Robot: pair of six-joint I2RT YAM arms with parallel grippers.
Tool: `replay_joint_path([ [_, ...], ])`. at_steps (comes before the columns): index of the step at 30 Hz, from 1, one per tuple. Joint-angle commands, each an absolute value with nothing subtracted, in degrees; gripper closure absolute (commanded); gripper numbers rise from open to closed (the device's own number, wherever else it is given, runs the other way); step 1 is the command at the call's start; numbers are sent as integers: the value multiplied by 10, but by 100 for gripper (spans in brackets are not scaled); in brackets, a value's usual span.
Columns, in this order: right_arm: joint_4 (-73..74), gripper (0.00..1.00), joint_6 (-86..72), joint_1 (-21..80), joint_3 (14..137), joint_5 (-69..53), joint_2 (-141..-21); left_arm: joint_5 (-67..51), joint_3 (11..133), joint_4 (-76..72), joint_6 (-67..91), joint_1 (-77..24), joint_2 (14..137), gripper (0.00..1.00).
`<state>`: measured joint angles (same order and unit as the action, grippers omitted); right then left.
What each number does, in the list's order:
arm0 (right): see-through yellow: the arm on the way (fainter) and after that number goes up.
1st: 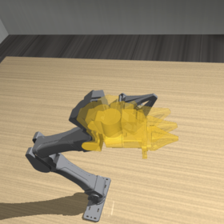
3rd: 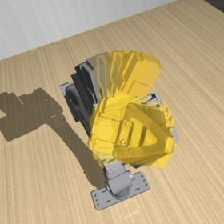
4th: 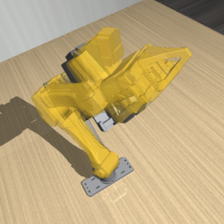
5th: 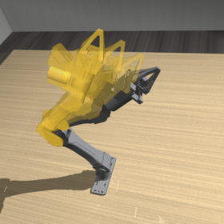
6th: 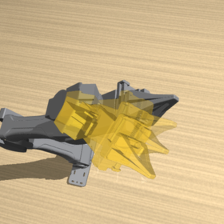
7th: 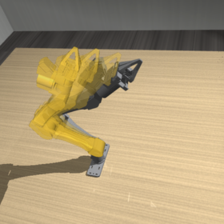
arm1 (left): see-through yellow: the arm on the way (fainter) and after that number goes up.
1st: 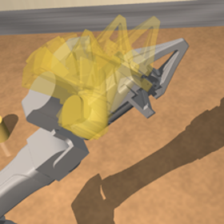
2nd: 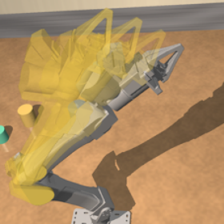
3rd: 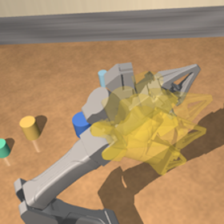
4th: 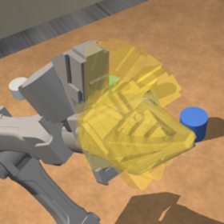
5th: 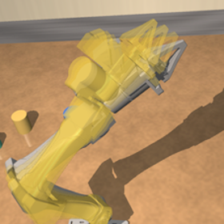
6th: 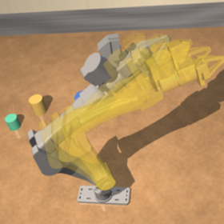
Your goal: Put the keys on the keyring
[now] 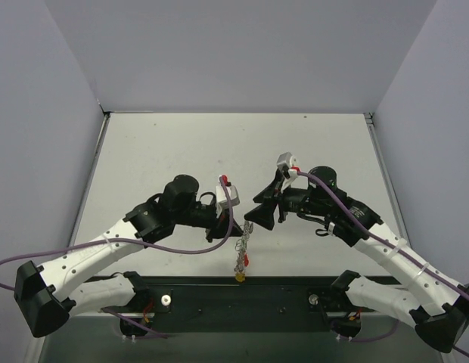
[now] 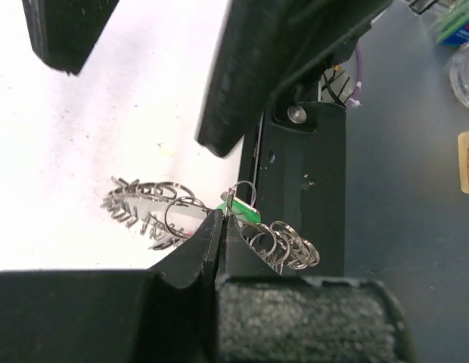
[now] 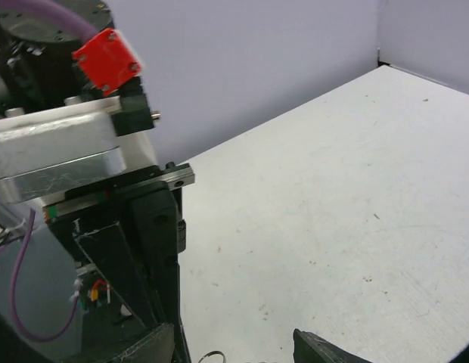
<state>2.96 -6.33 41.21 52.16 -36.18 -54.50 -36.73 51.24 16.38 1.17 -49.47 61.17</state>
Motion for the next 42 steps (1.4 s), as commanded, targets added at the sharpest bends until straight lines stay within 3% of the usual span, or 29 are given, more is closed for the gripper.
replay_joint_path([
  [1, -31, 37, -153, 407, 515, -307, -532, -337, 505, 79, 34, -497, 580, 100],
  [9, -44, 38, -202, 406, 512, -332, -533, -264, 458, -18, 90, -497, 552, 100],
  [18, -50, 46, -198, 406, 511, -377, -540, -207, 396, -139, 145, -497, 508, 100],
  [34, -28, 55, -179, 405, 510, -392, -560, -192, 377, -164, 148, -497, 475, 100],
  [38, -29, 60, -174, 404, 506, -399, -557, -194, 380, -160, 146, -497, 476, 100],
  [42, -29, 73, -171, 404, 505, -419, -558, -198, 381, -162, 146, -497, 480, 100],
])
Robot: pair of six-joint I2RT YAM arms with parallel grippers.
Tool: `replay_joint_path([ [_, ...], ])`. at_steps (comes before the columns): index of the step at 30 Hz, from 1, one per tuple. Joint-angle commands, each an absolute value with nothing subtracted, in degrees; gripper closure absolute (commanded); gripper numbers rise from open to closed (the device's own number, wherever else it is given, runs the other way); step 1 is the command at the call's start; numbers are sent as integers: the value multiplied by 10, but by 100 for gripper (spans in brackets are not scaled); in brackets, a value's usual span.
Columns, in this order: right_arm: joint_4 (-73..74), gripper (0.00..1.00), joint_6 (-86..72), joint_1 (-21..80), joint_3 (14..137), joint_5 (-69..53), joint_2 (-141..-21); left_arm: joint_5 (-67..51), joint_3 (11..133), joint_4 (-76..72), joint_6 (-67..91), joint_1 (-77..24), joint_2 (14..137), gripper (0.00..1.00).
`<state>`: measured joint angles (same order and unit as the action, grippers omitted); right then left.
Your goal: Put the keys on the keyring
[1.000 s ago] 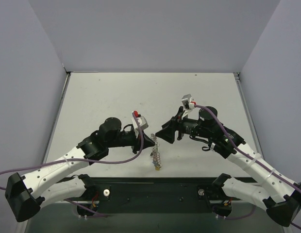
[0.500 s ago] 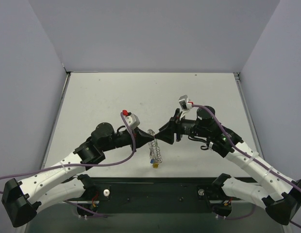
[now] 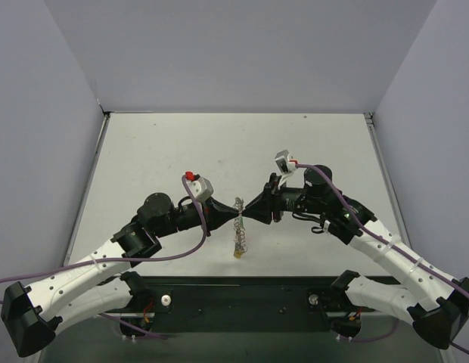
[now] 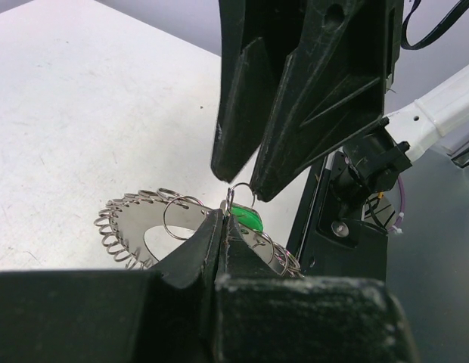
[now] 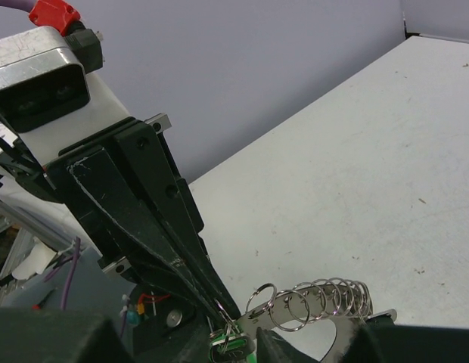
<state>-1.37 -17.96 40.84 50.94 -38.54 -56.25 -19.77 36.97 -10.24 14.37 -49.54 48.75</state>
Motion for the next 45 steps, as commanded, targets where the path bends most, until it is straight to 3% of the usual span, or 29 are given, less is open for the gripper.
replay_joint_path([
  [1, -30, 75, -170, 404, 504, -423, -559, -198, 381, -162, 145, -497, 480, 100],
  [6, -34, 86, -170, 404, 502, -434, -563, -202, 382, -161, 144, -497, 481, 100],
  [9, -35, 100, -169, 404, 502, -436, -565, -205, 382, -164, 145, -497, 480, 100],
  [45, -89, 100, -189, 382, 475, -564, -612, -259, 296, -370, 105, -498, 437, 100],
])
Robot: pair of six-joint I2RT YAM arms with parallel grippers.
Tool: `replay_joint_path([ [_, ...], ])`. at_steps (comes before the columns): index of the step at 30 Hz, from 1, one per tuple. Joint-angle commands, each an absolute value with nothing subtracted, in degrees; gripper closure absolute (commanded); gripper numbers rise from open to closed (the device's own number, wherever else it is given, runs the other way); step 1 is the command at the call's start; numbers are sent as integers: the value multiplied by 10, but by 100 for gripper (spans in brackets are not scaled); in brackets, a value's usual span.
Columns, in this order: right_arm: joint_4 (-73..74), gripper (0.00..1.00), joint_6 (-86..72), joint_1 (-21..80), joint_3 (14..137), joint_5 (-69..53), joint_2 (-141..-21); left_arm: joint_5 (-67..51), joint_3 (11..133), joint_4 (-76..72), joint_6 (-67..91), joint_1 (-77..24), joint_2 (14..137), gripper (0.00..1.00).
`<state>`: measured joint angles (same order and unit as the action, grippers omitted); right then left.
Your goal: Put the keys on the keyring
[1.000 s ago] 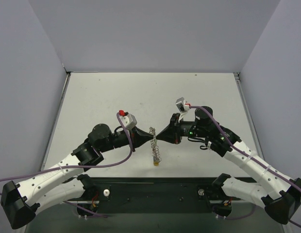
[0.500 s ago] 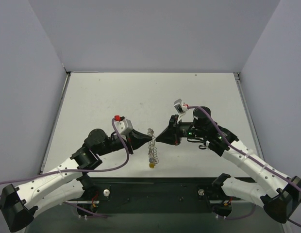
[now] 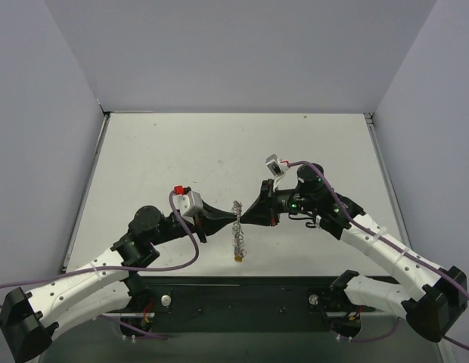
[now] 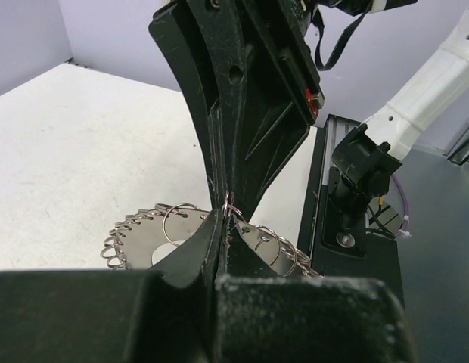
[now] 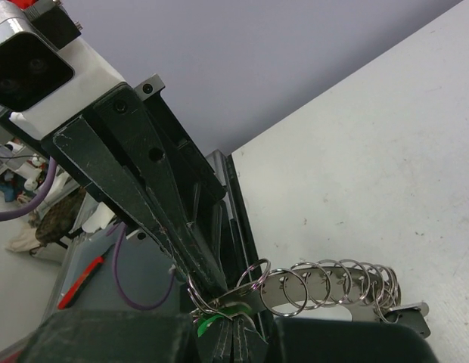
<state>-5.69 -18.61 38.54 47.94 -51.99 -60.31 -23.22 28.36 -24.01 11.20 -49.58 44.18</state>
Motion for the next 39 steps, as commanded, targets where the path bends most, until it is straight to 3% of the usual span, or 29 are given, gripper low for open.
replay_joint_path([
  [1, -93, 100, -192, 382, 475, -569, -616, -262, 295, -376, 107, -498, 440, 100],
  [11, -92, 99, -187, 377, 472, -554, -600, -277, 296, -409, 114, -498, 466, 100],
  [13, -89, 86, -179, 374, 467, -545, -581, -272, 296, -403, 113, -498, 463, 100],
  [16, -83, 76, -166, 364, 461, -543, -556, -269, 295, -394, 107, -498, 459, 100],
  [25, -74, 51, -126, 338, 459, -569, -502, -269, 290, -387, 108, -498, 447, 100],
  [34, -213, 52, -190, 338, 446, -605, -495, -282, 292, -402, 124, -498, 459, 100],
  [39, -273, 58, -223, 339, 443, -623, -526, -288, 293, -402, 132, -498, 462, 100],
])
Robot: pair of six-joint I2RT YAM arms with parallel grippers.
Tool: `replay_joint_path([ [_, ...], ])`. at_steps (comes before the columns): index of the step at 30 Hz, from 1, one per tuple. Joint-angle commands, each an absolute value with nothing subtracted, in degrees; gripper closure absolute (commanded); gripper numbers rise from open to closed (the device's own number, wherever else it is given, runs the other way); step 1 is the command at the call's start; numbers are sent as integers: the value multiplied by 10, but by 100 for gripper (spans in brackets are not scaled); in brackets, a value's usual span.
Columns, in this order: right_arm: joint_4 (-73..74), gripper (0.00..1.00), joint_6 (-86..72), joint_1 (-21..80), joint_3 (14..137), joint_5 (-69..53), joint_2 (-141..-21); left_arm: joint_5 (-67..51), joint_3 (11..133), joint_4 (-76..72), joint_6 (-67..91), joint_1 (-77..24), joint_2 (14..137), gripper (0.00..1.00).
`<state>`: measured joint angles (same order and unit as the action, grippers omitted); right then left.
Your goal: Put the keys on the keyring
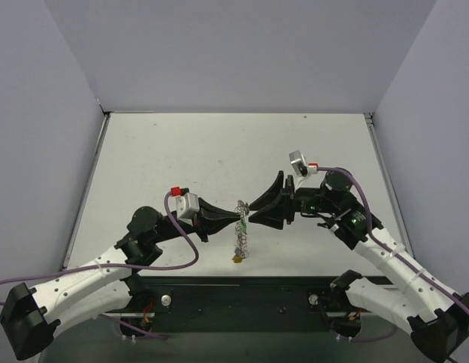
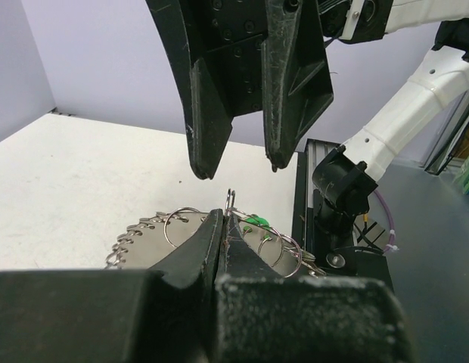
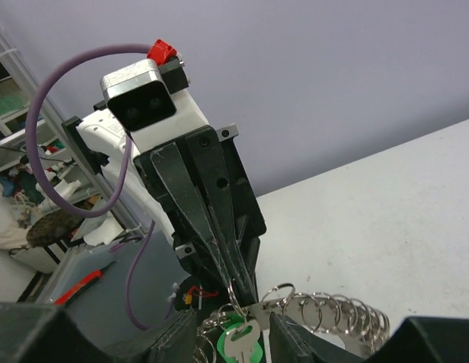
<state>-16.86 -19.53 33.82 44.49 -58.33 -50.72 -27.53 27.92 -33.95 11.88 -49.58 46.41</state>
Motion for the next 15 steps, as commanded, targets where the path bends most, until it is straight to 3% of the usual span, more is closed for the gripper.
replay_joint_path([
  [1, -279, 59, -227, 339, 443, -626, -529, -288, 293, -401, 133, -498, 462, 100],
  [15, -302, 63, -243, 353, 441, -633, -546, -280, 293, -403, 138, -498, 468, 100],
])
